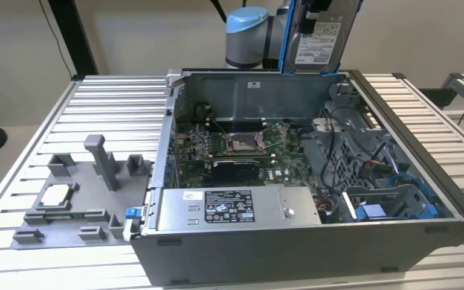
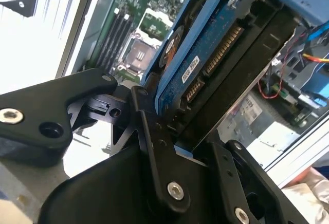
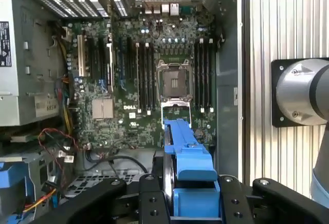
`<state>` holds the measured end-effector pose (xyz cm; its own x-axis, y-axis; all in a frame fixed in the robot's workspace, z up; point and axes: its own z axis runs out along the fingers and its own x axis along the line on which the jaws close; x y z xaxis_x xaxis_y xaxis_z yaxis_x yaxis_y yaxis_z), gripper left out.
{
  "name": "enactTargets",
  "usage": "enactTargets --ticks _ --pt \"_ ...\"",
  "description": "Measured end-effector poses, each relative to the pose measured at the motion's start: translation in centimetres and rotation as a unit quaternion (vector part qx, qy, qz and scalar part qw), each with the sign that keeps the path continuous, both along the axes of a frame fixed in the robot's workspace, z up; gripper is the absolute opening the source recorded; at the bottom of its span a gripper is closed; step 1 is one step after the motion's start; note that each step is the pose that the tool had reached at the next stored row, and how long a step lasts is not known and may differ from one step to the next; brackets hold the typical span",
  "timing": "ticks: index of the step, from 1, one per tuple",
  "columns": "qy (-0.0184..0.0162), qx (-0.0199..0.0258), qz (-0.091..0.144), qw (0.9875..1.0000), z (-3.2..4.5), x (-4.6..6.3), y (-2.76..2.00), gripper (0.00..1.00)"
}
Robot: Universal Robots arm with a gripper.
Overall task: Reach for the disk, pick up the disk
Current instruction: 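Pick up the disk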
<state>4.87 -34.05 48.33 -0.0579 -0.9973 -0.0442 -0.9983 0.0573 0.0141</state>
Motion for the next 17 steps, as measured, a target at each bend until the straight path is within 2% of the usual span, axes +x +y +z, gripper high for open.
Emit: enactTargets --ticks 13,17 --pt "0.0000 0.0000 0.000 1.0000 0.00 4.9 0.32 0.00" --pt "0.0000 0.0000 0.000 1.0000 0.00 5.0 0.34 0.00"
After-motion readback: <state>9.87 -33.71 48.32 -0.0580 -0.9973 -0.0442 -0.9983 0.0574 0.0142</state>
